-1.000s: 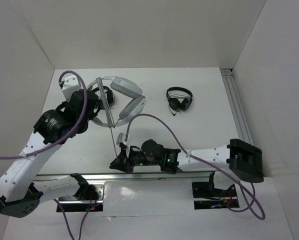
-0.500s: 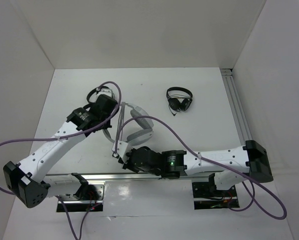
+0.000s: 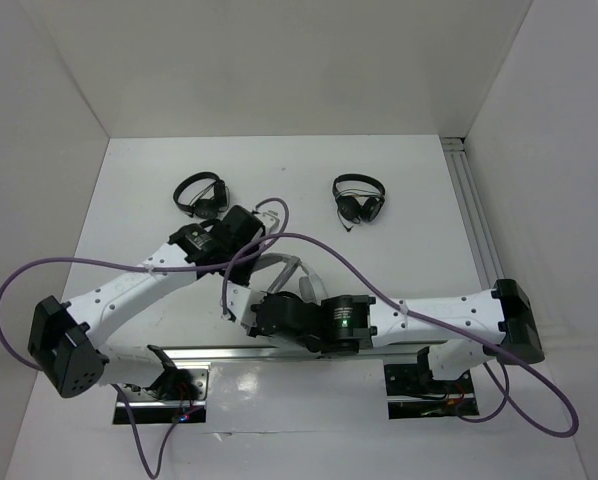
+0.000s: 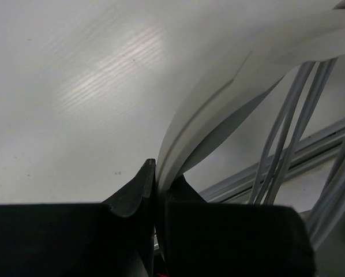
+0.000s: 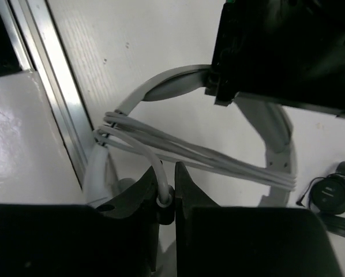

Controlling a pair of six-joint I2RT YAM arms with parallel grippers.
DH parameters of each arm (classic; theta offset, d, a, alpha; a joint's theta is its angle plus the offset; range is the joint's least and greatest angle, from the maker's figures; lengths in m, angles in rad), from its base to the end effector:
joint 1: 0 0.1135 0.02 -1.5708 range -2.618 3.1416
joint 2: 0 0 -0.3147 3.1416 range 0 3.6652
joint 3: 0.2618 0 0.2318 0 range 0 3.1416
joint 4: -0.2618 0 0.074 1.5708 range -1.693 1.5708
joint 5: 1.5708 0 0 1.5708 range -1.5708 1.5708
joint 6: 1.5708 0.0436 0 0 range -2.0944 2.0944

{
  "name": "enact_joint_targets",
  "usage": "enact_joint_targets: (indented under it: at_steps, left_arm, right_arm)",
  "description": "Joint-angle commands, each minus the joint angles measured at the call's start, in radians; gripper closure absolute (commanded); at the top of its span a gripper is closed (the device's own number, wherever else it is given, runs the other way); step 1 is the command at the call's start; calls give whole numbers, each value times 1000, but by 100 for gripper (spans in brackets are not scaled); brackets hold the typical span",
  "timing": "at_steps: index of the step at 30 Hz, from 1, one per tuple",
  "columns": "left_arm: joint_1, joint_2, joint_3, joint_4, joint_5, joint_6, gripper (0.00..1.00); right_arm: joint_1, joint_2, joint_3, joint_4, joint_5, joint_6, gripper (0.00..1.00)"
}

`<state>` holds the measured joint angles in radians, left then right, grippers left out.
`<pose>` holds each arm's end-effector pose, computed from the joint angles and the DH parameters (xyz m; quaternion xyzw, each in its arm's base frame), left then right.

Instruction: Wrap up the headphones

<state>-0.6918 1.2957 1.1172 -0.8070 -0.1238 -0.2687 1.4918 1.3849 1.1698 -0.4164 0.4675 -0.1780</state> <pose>0.1808 -0.1428 0.3379 0.1832 0.9381 -0.0805 0.2827 0.0420 0.2821 0.3669 -0.5726 0.6600 0.1053 0.4748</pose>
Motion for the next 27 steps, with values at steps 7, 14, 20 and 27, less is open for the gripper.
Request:
enact_joint_targets:
  at_steps: [7,14,20,27]
  left_arm:
    - [-71,5,-31,17,92,23,100]
    - [-112,5,9,-52,92,5,100]
    - [-112,27,18,-86,101,5,100]
    - [-112,27,44,-113,92,-4,100]
  right_arm:
    - [10,-34,-32,41,204,-81,86]
    - [-30,-34,-62,59,215,-72,73]
    - [-50,-44,-71,59,215,-60,58]
    - [-100,-132,-93,59,149,-40,40]
